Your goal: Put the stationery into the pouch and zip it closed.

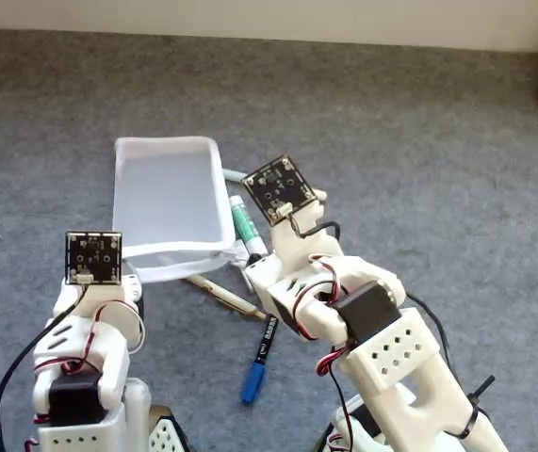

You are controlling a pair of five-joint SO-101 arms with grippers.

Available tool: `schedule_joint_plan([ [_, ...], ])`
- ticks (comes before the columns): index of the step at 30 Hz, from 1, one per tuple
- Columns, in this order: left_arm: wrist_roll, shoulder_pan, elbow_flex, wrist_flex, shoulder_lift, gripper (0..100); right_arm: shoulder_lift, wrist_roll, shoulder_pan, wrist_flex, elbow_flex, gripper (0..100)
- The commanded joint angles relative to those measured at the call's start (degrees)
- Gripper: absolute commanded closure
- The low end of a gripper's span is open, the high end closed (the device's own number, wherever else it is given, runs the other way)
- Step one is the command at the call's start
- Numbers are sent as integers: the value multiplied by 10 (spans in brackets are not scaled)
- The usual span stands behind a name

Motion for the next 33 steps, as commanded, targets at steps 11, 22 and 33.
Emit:
schedule_joint_plan([
  [11, -4, -7, -133, 94, -4, 993, 49, 3, 48, -52, -10, 760],
  [22, -2, -36, -164, 98, -4, 993, 172, 2, 49, -83, -12, 761],
  [33, -2, -37, -233, 113, 133, 993, 175, 7, 47, -90, -54, 761],
])
